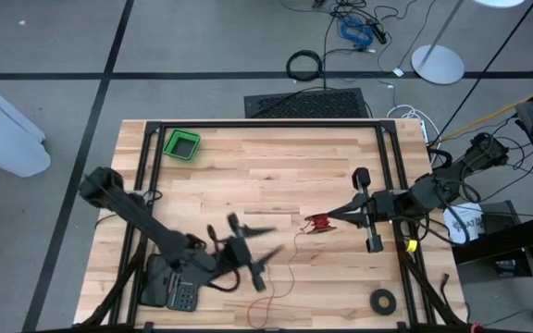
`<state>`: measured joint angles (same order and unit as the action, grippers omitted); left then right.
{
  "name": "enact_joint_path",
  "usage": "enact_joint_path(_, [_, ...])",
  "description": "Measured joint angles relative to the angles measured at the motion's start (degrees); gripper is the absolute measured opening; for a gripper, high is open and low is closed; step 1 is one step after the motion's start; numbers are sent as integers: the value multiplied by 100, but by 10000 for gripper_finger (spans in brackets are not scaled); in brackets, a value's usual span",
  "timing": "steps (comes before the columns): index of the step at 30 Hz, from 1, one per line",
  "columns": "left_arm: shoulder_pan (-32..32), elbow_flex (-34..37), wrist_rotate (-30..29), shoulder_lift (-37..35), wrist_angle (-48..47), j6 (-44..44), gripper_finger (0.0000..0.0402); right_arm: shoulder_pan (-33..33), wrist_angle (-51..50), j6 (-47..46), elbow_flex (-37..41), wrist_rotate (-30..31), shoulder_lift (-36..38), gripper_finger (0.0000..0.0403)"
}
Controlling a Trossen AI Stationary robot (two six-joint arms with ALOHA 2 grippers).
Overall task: Coil cords
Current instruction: Coil the red wire into the spool
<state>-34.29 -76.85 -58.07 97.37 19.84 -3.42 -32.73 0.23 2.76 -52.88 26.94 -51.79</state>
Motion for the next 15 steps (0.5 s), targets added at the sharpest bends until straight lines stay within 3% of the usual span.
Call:
enact_joint_path(3, [178,378,-348,-418,-450,226,215,1,309,198,0,4,55,0])
enact_joint_path(7, [691,1410,-196,-965,-585,958,215,2,682,521,0,7,129,0])
enact_joint_path(10, [1177,2373,620,-1347,-31,1538,215,3,768,673,0,14,234,0])
enact_joint_path(15, [1832,3536,2317,-1532,2256,1469,215,37,809,908,0,125,448,0])
